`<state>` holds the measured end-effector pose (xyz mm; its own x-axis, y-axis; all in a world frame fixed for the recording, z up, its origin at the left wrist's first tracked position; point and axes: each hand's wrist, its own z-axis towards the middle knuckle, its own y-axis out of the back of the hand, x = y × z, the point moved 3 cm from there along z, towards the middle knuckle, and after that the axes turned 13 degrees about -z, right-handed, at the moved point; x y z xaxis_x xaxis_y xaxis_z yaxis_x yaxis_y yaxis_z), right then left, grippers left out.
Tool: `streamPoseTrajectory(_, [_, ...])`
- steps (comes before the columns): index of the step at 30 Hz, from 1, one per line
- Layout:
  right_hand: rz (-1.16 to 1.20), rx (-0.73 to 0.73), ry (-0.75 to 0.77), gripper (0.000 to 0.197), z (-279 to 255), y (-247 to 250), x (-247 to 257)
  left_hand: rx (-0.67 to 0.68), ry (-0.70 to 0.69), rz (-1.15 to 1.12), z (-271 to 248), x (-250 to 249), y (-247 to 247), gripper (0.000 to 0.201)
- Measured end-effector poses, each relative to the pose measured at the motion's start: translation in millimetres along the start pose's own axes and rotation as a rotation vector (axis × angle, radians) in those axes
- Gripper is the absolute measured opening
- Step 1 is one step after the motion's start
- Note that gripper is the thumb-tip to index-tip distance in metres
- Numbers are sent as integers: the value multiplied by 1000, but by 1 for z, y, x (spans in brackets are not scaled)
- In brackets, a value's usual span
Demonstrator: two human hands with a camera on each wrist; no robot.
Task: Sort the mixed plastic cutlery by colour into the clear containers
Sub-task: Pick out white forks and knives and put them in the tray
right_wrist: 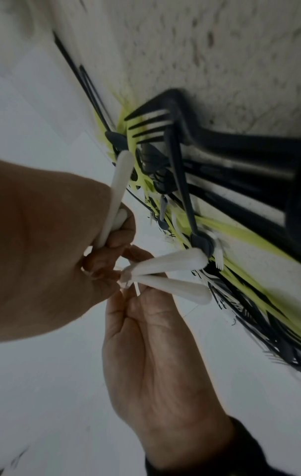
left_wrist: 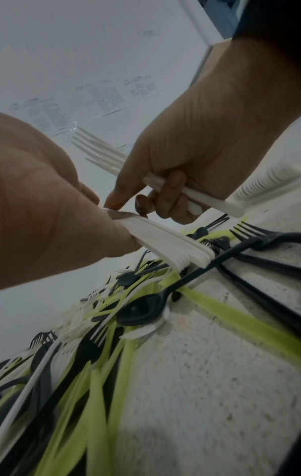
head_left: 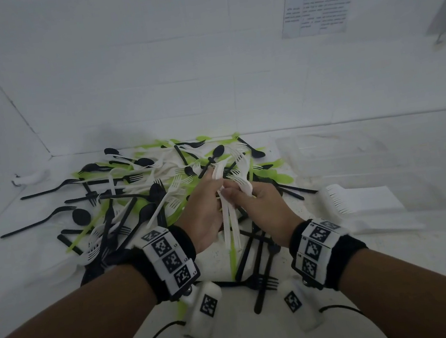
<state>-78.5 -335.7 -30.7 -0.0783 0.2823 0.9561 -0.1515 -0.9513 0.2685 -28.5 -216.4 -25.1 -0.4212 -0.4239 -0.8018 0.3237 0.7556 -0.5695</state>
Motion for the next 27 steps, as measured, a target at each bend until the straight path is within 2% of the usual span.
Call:
streamPoseTrajectory(3, [31, 87, -47, 25, -3, -2, 7, 17, -14, 40, 5, 4, 8, 41])
streamPoseTrajectory(6, [127, -7, -203, 9, 0, -1, 0, -134, -76, 25, 5, 4, 13, 20])
streamPoseTrajectory(8, [153, -58, -247, 8, 0, -2, -6, -231, -100, -15, 7, 2, 17, 15])
streamPoseTrajectory(10, [117, -14, -207, 14, -1, -4, -7, -278, -108, -21, 10, 0, 19, 12])
streamPoseTrajectory(13, [-4, 54, -162, 25, -1, -7, -9, -279, -119, -3, 11, -4, 19, 15])
streamPoseTrajectory(17, [110, 72, -215, 26, -1, -10, -5, -269, -152, 21, 10, -5, 15, 7])
streamPoseTrajectory(21, [77, 159, -204, 32, -4, -16, -2, -201, -102, 68, 9, -4, 8, 37])
streamPoseTrajectory(27, [45, 200, -195, 32, -7, -13, 0, -310, -187, 212, 10, -4, 12, 19])
